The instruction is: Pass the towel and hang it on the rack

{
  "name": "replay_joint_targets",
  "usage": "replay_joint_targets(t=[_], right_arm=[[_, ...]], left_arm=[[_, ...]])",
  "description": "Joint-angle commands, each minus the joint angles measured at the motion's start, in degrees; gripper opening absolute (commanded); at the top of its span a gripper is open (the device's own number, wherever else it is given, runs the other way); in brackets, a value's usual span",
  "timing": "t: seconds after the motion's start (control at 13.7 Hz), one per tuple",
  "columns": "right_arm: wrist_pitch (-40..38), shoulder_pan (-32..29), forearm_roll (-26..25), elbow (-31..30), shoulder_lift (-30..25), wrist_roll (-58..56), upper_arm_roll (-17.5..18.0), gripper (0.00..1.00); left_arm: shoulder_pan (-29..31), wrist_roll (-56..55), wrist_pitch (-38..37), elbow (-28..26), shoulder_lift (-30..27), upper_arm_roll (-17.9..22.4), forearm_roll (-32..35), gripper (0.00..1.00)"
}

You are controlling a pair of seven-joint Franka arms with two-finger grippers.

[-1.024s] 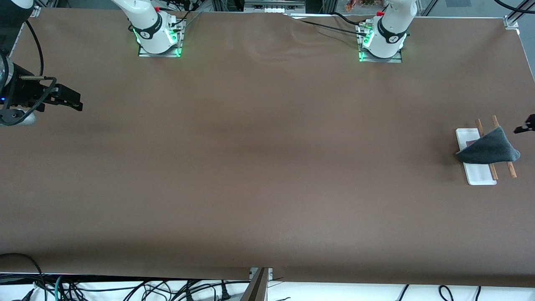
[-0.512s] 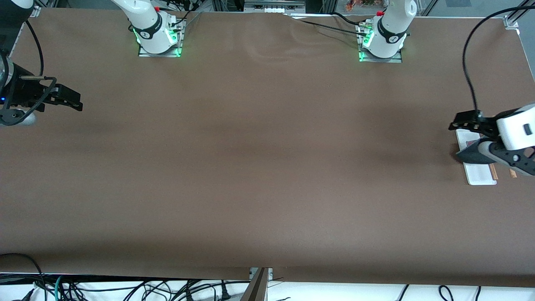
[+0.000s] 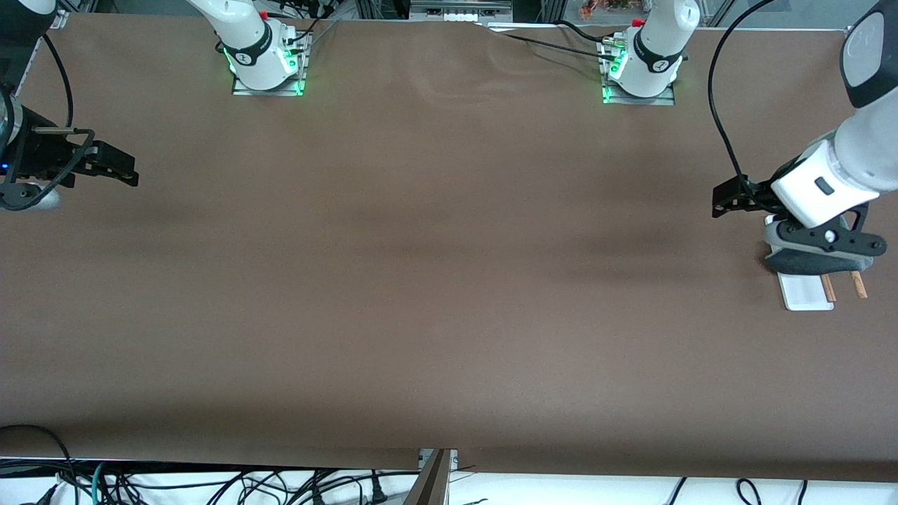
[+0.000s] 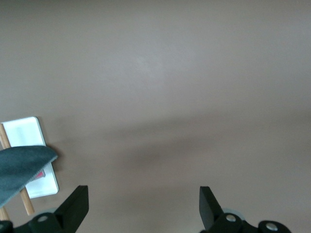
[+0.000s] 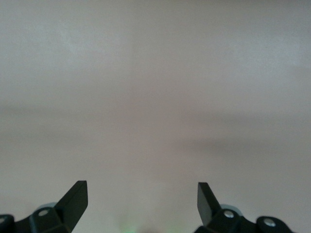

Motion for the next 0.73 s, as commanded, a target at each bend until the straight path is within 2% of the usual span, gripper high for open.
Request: replay_joint_targets(t=[0.0, 0.15, 0.66], right_arm=[[-0.87, -0.65, -0.28, 1.56, 0.54, -0.72, 0.67, 1.0], [-0.87, -0.65, -0.28, 1.56, 0.54, -0.72, 0.58, 1.0], [-0.87, -0.74, -0.19, 1.56, 0.54, -0.72, 0.58, 1.0]], left_arm=[[0.39, -2.34, 4.61, -11.11, -7.86, 0.69, 1.25, 1.0], [0.39, -7.25, 4.7, -11.29, -7.86, 0.61, 1.25, 1.0], [1.45, -7.54, 4.87, -11.2, -7.78, 0.52, 0.64, 1.0]])
